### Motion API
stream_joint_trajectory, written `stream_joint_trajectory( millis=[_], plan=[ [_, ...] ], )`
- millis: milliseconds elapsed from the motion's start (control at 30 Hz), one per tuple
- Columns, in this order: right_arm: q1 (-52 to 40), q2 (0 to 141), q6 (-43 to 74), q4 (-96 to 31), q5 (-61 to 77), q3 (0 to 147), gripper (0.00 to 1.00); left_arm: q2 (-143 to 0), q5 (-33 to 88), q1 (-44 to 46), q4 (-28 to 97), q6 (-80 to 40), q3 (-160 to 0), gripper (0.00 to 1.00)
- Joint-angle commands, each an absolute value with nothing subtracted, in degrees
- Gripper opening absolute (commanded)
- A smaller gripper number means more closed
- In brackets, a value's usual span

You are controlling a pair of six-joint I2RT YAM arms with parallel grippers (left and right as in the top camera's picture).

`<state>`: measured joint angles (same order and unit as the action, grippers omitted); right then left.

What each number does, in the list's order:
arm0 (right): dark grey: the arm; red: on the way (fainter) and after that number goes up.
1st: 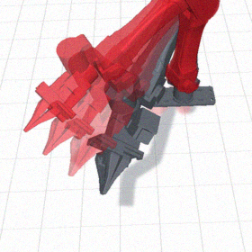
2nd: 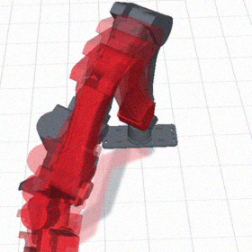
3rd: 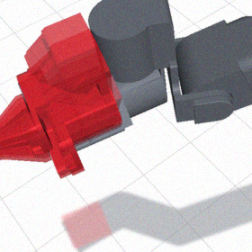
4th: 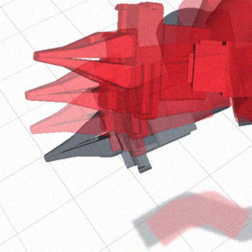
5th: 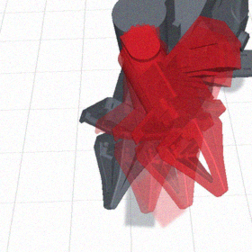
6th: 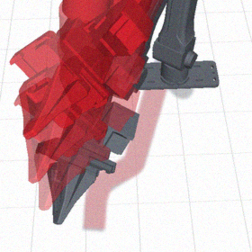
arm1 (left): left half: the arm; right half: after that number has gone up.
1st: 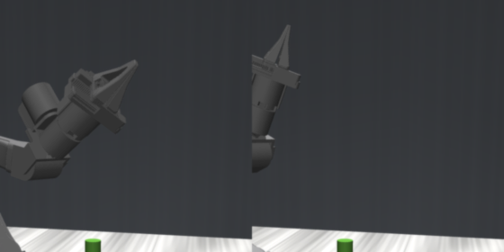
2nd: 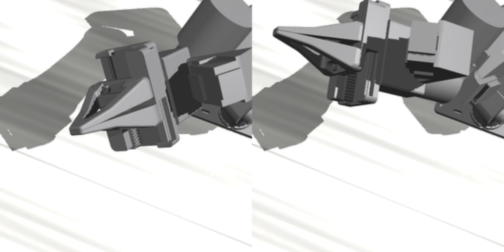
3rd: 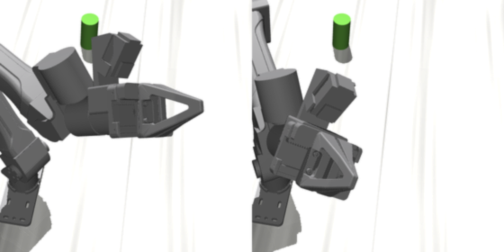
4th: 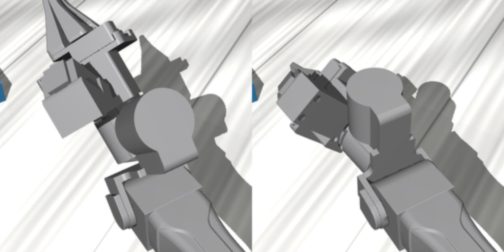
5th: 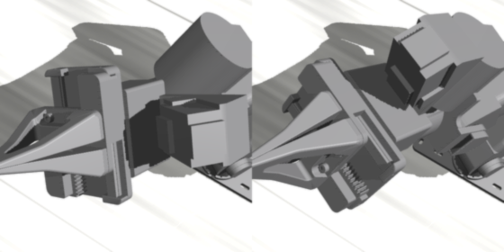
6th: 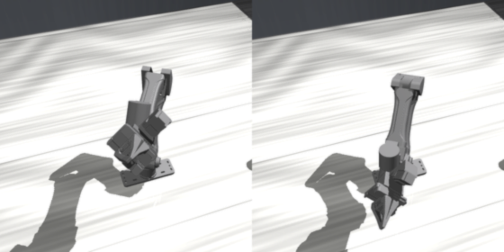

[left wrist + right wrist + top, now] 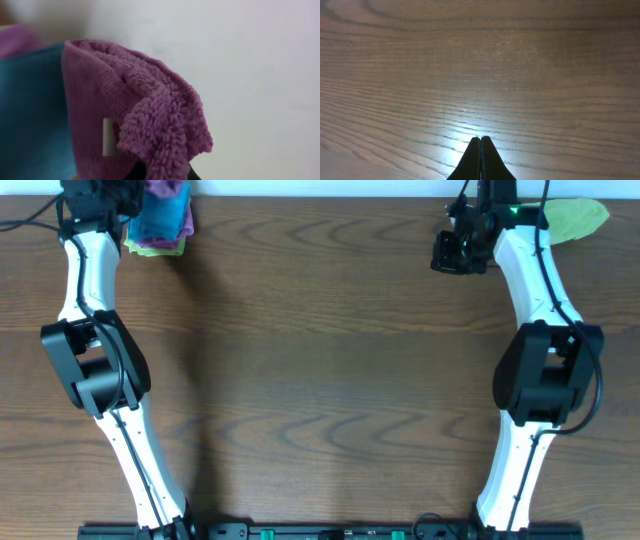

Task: Fold the cloth
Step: 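Carry the purple cloth left and place it atop the cloth stack, then open the left gripper and release the cloth onto the stack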

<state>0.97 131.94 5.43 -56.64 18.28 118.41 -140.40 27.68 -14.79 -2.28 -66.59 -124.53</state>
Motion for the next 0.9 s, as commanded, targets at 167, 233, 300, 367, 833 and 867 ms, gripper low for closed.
stream_joint_trajectory(
  millis=[167,233,300,367,833,867],
  plan=[
    [0.27,130.50,5.78,-56.75,18.92,119.42,0.02,-139.39,26.30,-14.26,2.68,-67.02,-124.97,0.06],
    [0.27,130.50,5.78,-56.73,18.92,119.42,0.01,-139.39,24.71,-14.24,5.89,-65.28,-124.90,0.06],
    [0.27,130.50,5.78,-56.75,18.92,119.42,0.02,-139.39,24.14,-14.24,7.51,-65.10,-124.84,0.06],
    [0.27,130.50,5.78,-56.75,18.92,119.42,0.02,-139.39,23.35,-14.46,9.28,-65.10,-124.84,0.06],
    [0.21,130.50,6.20,-56.62,18.92,119.42,0.02,-138.98,30.52,-15.84,13.34,-64.97,-124.86,0.95],
    [0.16,130.50,6.20,-56.64,18.92,119.42,0.02,-138.69,30.50,-15.97,13.74,-64.40,-124.86,0.95]
  ],
)
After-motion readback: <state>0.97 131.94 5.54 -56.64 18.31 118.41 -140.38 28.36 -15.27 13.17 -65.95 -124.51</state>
